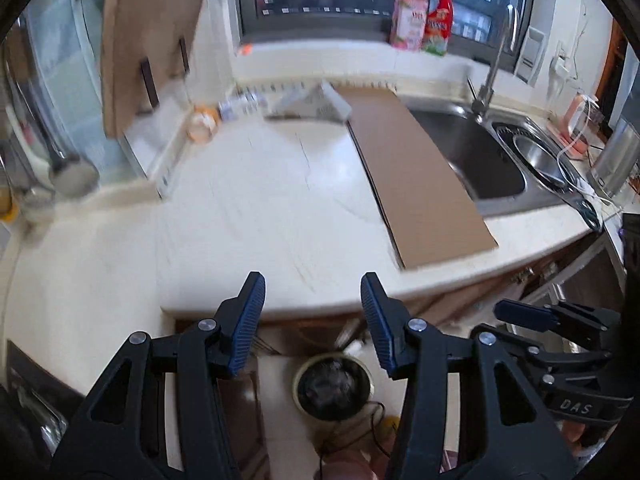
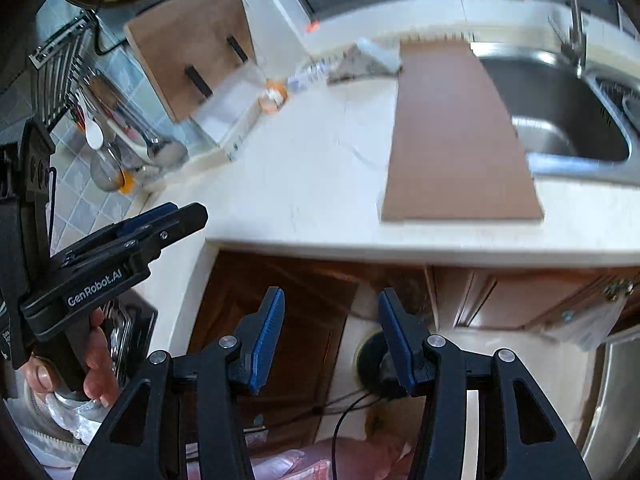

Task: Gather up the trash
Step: 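Raise both tools back up to the counter, then close the left tool on the orange cake cup while the right tool reaches toward the white box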

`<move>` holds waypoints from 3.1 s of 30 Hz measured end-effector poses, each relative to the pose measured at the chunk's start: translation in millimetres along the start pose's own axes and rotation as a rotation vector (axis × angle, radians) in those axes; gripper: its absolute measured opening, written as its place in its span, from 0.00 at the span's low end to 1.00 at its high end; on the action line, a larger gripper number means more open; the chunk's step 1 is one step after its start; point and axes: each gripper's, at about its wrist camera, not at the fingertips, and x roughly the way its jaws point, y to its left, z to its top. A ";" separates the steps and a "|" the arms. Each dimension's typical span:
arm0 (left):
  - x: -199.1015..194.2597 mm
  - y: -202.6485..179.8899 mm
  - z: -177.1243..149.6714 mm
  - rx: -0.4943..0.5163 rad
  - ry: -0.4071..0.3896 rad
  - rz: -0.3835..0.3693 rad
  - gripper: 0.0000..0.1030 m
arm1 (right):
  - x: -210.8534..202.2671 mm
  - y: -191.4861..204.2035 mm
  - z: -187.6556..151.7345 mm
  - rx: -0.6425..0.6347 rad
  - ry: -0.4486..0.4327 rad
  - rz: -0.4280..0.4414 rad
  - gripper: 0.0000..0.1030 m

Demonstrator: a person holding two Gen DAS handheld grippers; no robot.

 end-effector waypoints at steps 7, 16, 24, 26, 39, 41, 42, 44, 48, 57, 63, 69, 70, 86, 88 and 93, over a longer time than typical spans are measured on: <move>-5.5 19.9 35.2 -0.015 -0.050 0.072 0.46 | -14.5 26.4 34.6 -0.005 -0.076 -0.047 0.48; 22.0 33.1 39.3 0.006 -0.042 0.160 0.46 | -1.5 52.7 83.3 -0.015 -0.135 -0.109 0.48; 73.2 52.9 88.2 -0.039 -0.035 0.275 0.46 | 35.8 56.3 164.1 -0.114 -0.122 -0.079 0.48; 93.0 57.4 110.0 -0.046 -0.033 0.327 0.46 | 48.0 48.7 193.4 -0.130 -0.120 -0.066 0.48; 269.5 81.8 231.6 -0.084 0.148 0.527 0.47 | 194.3 -46.2 403.3 -0.323 -0.047 -0.085 0.64; 293.0 91.9 237.3 -0.093 0.186 0.554 0.47 | 222.1 -57.6 419.2 -0.344 -0.031 -0.088 0.64; 304.7 98.0 239.6 -0.098 0.203 0.566 0.47 | 233.7 -62.3 425.3 -0.351 -0.027 -0.081 0.64; 328.1 110.9 244.0 -0.110 0.244 0.590 0.47 | 249.8 -69.4 430.8 -0.349 -0.024 -0.064 0.64; 357.9 132.8 250.8 -0.149 0.297 0.612 0.47 | 275.1 -82.9 441.0 -0.326 -0.009 -0.025 0.64; 394.2 156.9 266.5 -0.141 0.319 0.738 0.47 | 291.0 -87.2 432.4 -0.322 -0.018 0.036 0.64; 413.0 167.3 264.5 -0.164 0.332 0.786 0.47 | 288.1 -87.0 428.8 -0.328 -0.030 0.055 0.64; 424.3 177.9 260.9 -0.179 0.337 0.831 0.47 | 283.5 -85.0 425.4 -0.349 -0.048 0.057 0.64; 425.1 178.9 260.8 -0.180 0.333 0.835 0.47 | 283.6 -84.6 425.3 -0.351 -0.049 0.057 0.64; 439.1 165.2 267.1 -0.100 0.344 0.885 0.53 | 291.0 -86.0 427.3 -0.332 -0.047 0.075 0.64; 440.6 165.5 268.0 -0.101 0.347 0.887 0.53 | 290.6 -86.8 428.0 -0.329 -0.049 0.075 0.64; 444.7 160.0 272.1 -0.086 0.347 0.901 0.54 | 289.8 -89.1 430.4 -0.322 -0.054 0.078 0.64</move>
